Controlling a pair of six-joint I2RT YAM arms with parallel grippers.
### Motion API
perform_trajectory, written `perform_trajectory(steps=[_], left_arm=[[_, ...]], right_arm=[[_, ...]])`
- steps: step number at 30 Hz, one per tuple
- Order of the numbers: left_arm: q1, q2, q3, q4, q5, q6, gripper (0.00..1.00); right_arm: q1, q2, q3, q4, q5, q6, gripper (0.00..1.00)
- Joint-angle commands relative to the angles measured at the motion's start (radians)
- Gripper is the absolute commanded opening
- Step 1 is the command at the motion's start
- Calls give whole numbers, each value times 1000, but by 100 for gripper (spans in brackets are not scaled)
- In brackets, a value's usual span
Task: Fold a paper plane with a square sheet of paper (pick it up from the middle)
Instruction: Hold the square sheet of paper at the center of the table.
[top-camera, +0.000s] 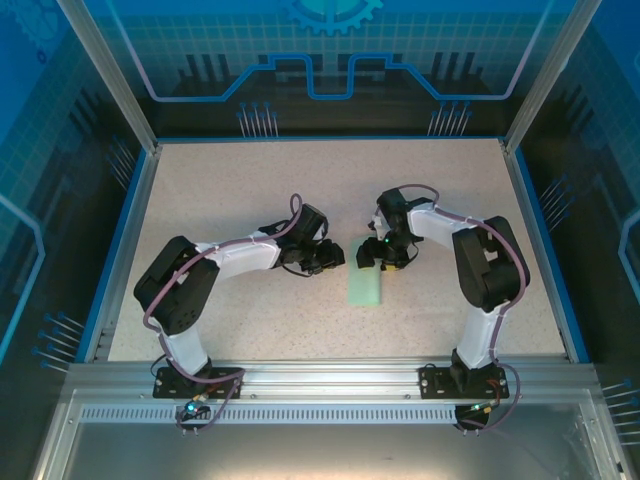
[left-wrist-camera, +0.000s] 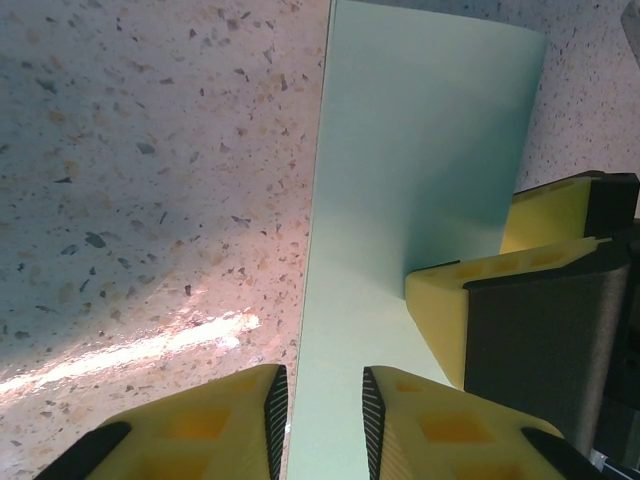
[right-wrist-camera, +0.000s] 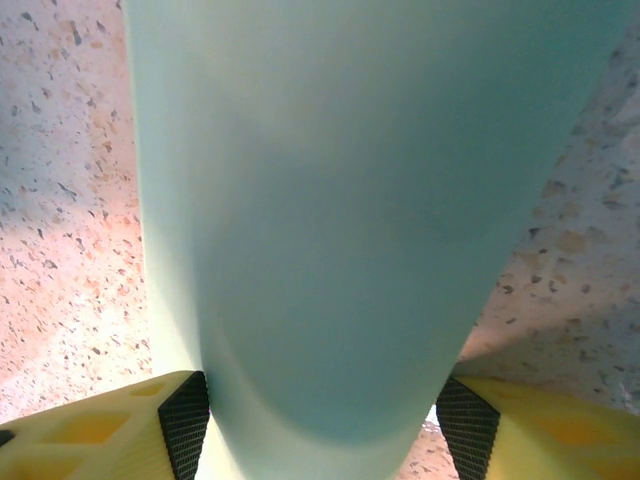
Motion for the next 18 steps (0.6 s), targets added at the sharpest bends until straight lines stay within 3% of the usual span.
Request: perform_trajectory(steps=[1, 11, 18], left_arm=[[-7, 21, 36, -22, 3, -18, 31], [-10, 64, 70, -2, 56, -21, 30], [-13, 146, 107, 36, 101, -65, 17]], right_arm=[[18, 64, -14, -15, 62, 1, 68], [21, 103, -2, -30, 100, 10, 68], [23, 112, -7, -27, 106, 10, 68]])
